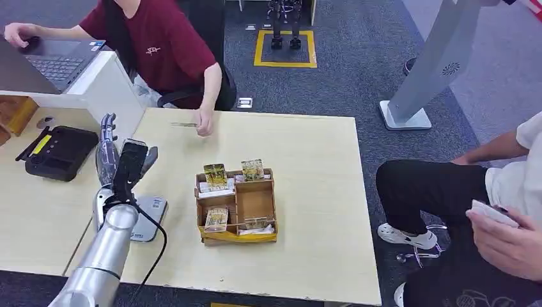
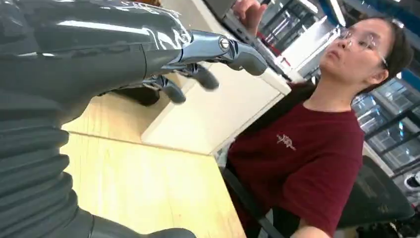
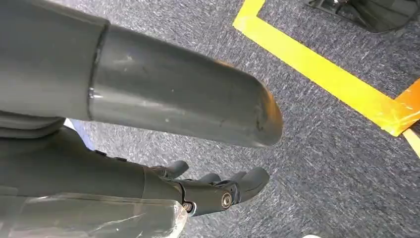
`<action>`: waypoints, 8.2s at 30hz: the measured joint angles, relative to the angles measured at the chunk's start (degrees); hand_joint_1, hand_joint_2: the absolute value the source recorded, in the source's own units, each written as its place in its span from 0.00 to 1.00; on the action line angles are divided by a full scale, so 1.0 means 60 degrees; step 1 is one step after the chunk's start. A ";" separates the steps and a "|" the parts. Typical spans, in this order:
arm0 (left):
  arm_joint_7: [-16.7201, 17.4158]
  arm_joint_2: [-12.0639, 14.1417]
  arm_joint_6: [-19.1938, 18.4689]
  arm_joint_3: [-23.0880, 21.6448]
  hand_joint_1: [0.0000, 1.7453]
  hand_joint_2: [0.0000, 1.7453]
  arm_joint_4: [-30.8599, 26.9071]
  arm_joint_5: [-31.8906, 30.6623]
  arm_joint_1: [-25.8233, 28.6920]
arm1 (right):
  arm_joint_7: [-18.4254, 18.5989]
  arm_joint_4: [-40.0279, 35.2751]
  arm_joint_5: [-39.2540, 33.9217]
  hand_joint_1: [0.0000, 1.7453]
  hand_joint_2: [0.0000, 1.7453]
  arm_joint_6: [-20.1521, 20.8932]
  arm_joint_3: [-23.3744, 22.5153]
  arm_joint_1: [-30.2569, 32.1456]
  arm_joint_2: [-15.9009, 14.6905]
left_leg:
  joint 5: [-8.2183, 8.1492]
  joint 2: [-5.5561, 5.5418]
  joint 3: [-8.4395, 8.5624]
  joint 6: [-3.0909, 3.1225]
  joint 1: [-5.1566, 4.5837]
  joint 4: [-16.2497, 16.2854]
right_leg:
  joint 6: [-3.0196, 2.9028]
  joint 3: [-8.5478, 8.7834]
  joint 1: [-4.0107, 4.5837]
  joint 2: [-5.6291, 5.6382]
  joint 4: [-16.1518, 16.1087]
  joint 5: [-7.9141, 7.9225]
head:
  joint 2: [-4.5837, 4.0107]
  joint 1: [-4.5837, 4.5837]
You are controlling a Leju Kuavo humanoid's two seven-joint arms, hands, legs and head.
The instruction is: Pass the card to the sensor for recognition and then transmit it.
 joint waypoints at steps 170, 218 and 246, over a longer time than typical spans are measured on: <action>0.1431 -0.1450 -0.0597 -0.4725 0.00 1.00 -0.2233 -0.5279 0.3335 | 0.0215 -0.0004 -0.0444 0.00 0.00 -0.0291 -0.0229 -0.0004 0.0215 | -0.0025 0.0032 -0.0019 0.0004 -0.0003 0.0000 | 0.0003 -0.0037 -0.0003 0.0039 -0.0002 -0.0007 | 0.0000 -0.0004; 0.1606 -0.1698 -0.0757 -0.4758 1.00 1.00 -0.1446 -0.5191 0.2975 | 0.0281 -0.0044 -0.0579 0.00 0.00 -0.0310 -0.0025 -0.0071 0.0302 | -0.0025 0.0032 -0.0019 0.0004 -0.0002 0.0001 | 0.0004 -0.0036 -0.0002 0.0039 -0.0002 -0.0005 | 0.0000 -0.0004; 0.1592 -0.1694 -0.0986 -0.4758 1.00 1.00 -0.1435 -0.5122 0.2849 | 0.0255 -0.0080 -0.0692 0.00 0.00 -0.0321 -0.0011 -0.0069 0.0302 | -0.0025 0.0032 -0.0018 0.0005 -0.0002 0.0000 | 0.0004 -0.0035 -0.0002 0.0039 -0.0002 -0.0005 | 0.0000 -0.0004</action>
